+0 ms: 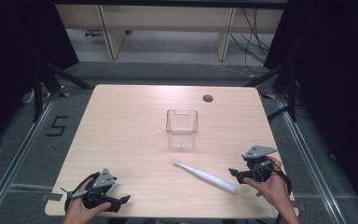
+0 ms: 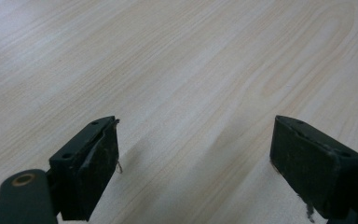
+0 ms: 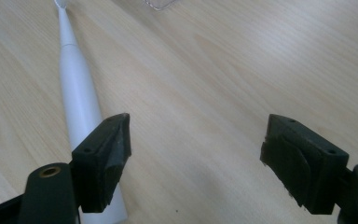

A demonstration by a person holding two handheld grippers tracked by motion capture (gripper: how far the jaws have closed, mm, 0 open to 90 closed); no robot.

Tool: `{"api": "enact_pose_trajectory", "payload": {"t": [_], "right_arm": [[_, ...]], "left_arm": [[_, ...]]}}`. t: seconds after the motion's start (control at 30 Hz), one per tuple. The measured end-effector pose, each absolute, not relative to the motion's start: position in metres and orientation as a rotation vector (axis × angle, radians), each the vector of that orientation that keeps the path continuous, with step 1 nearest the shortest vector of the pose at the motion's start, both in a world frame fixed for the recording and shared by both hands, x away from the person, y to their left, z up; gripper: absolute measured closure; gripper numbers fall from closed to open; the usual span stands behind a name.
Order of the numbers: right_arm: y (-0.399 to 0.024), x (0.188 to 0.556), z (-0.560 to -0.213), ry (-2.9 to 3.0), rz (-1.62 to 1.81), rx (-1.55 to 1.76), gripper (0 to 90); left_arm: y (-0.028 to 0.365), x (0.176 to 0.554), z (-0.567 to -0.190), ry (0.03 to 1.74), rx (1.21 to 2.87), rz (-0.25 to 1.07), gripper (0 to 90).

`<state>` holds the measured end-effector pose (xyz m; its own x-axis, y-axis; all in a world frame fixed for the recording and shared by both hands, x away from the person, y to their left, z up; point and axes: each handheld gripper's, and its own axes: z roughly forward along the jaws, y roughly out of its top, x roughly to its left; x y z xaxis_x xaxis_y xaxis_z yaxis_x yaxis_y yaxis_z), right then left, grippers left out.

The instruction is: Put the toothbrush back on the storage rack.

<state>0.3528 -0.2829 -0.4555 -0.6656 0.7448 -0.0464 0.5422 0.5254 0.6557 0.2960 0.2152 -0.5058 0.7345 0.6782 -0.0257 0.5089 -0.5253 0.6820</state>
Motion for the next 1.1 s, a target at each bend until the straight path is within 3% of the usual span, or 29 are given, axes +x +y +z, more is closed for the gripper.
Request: {"api": "enact_pose_trajectory", "payload": {"t": [0.53, 1.1], "right_arm": [[-0.25, 0.365, -0.447, 2.525, 0.881, 0.946, 25.2], [-0.214, 0.367, -0.446, 2.728, 0.812, 0.783, 43.7]], "left_arm": [[0.216, 0.296, -0.505, 0.893, 2.242, 0.318, 15.0], [0.216, 0.296, -0.505, 0.888, 2.244, 0.32, 15.0]]}}
